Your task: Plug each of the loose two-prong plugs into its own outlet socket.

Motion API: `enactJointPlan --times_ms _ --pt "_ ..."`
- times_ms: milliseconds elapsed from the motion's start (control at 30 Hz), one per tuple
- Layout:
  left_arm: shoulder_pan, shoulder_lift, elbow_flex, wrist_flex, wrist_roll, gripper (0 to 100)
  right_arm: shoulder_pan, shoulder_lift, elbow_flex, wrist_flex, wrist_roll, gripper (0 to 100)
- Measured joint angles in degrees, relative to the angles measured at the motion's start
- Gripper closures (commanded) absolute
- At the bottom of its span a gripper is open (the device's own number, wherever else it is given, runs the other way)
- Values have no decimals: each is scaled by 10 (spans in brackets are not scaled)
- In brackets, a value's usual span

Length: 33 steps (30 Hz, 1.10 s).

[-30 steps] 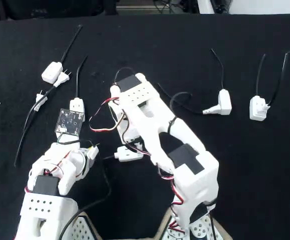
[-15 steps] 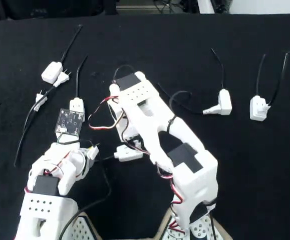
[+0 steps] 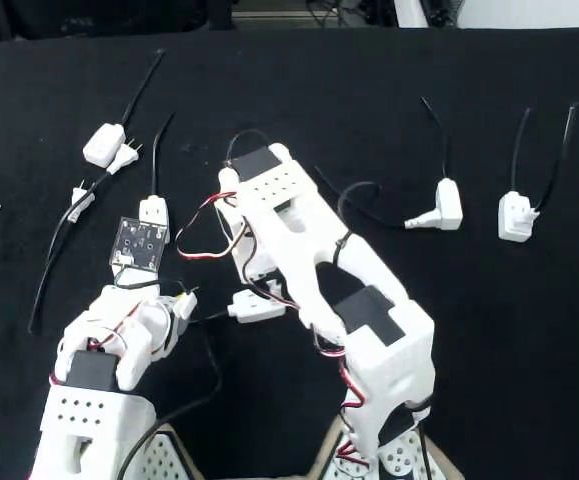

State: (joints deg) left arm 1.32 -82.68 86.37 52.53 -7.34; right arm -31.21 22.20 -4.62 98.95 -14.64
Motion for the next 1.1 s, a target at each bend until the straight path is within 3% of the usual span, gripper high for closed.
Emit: enactJointPlan --times_ms 733,1100 --pt "-3 0 0 0 0 787 1 25 -1 -18 11 987" --pt "-3 0 0 0 0 787 1 25 38 -85 15 987"
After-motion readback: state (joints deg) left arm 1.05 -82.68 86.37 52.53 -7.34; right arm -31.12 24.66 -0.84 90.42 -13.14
